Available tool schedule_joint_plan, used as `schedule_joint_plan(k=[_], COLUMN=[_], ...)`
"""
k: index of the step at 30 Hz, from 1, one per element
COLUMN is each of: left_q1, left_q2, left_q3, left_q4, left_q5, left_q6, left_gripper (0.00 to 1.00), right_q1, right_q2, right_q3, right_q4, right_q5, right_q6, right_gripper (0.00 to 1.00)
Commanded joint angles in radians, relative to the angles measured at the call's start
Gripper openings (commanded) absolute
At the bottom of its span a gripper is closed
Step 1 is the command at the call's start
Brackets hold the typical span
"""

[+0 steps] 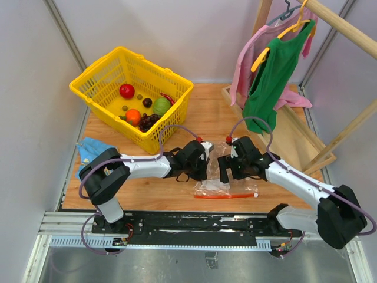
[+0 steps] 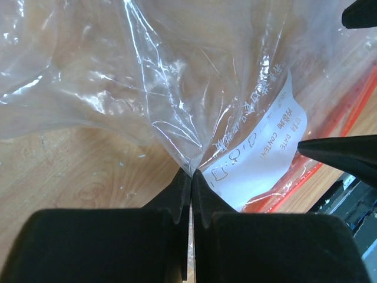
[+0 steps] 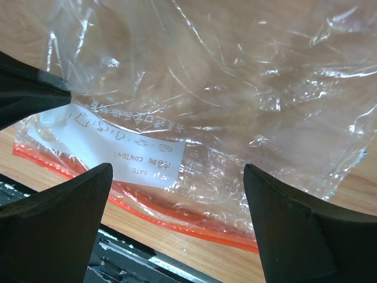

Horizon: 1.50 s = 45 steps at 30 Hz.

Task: Place the food in the zip-top bag and seal the zipper
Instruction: Pick up the zipper food storage bag at the center of the board.

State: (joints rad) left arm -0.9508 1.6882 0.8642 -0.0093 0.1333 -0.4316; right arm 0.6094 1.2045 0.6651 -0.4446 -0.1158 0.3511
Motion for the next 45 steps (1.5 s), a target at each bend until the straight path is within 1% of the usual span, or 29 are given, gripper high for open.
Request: schedule_joint_plan(k=[1,4,8,11,14,18,22,25,29,36,41,45], left_q1=[0.002,0.025,0.078,0.101,0.111,0.133,0.157,0.176,0.199,0.242,0.252,0.256], left_q2=[-0.052,-0.07,-0.096,-0.123,-0.153,-0.181,-0.2,-0.218,-0.229,-0.228,-0.231,-0.229], left_q3=[0.071,0.115,0.177,0.238,0.293,0.358,0.404,0.423,0.438,0.452,0.458,0.464], left_q4=[-0.08,-0.16,-0.266,-0.337,-0.41,-0.475,-0.513,-0.517,-0.515,-0.523,-0.535,-0.544], left_q5=[-0.004,0.017,0.095,0.141,0.157,0.17,0.191,0.226,0.266,0.314,0.325,0.331], left_q6=[0.078,0.109,0.137,0.177,0.212,0.232,0.232,0.218,0.19,0.154,0.152,0.155], left_gripper=[0.0,0.0,0.0,0.0,0.0,0.0,0.0,0.0,0.0,0.0,0.0,0.0], right_q1=[0.015,0.016,0.031,0.048,0.075,0.124,0.175,0.208,0.254,0.348,0.372,0.378], right_q2=[-0.084,-0.155,-0.25,-0.288,-0.319,-0.389,-0.463,-0.494,-0.503,-0.483,-0.464,-0.456], right_q3=[-0.007,-0.008,-0.004,0.024,0.052,0.022,-0.042,-0.088,-0.124,-0.193,-0.235,-0.252], right_q4=[0.024,0.032,0.05,0.036,0.039,0.109,0.213,0.285,0.338,0.413,0.491,0.534], right_q5=[-0.008,-0.022,-0.059,-0.059,-0.049,-0.045,-0.043,-0.003,0.05,0.208,0.285,0.365], right_q6=[-0.065,-0.126,-0.209,-0.268,-0.33,-0.463,-0.638,-0.7,-0.73,-0.821,-0.856,-0.882], right_gripper=[0.94,0.94,0.94,0.94,0.93,0.91,0.88,0.86,0.82,0.76,0.73,0.66])
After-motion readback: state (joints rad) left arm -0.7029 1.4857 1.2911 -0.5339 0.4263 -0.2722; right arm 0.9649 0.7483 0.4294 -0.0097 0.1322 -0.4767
